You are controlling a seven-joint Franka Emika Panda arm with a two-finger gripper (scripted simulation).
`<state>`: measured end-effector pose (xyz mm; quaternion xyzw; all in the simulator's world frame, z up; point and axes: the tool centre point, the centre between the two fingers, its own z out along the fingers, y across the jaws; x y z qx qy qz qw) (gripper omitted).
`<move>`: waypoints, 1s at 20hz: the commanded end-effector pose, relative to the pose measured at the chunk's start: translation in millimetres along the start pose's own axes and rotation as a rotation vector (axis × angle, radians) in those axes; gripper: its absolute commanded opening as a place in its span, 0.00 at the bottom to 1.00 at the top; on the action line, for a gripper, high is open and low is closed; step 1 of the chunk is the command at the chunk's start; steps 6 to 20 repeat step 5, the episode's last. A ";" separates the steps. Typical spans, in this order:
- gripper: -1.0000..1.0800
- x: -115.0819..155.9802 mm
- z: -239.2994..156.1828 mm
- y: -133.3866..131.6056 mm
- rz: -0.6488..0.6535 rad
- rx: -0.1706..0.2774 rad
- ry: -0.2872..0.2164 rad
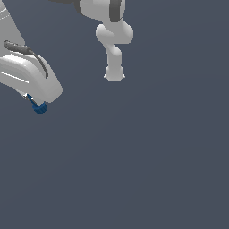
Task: Pick up the object and move it to a goal position.
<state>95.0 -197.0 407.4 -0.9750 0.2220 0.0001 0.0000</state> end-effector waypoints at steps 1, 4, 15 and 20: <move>0.00 0.9 -1.3 -0.1 0.000 0.000 0.000; 0.00 1.3 -1.7 -0.2 0.000 0.000 0.000; 0.00 1.3 -1.7 -0.2 0.000 0.000 0.000; 0.00 1.3 -1.7 -0.2 0.000 0.000 0.000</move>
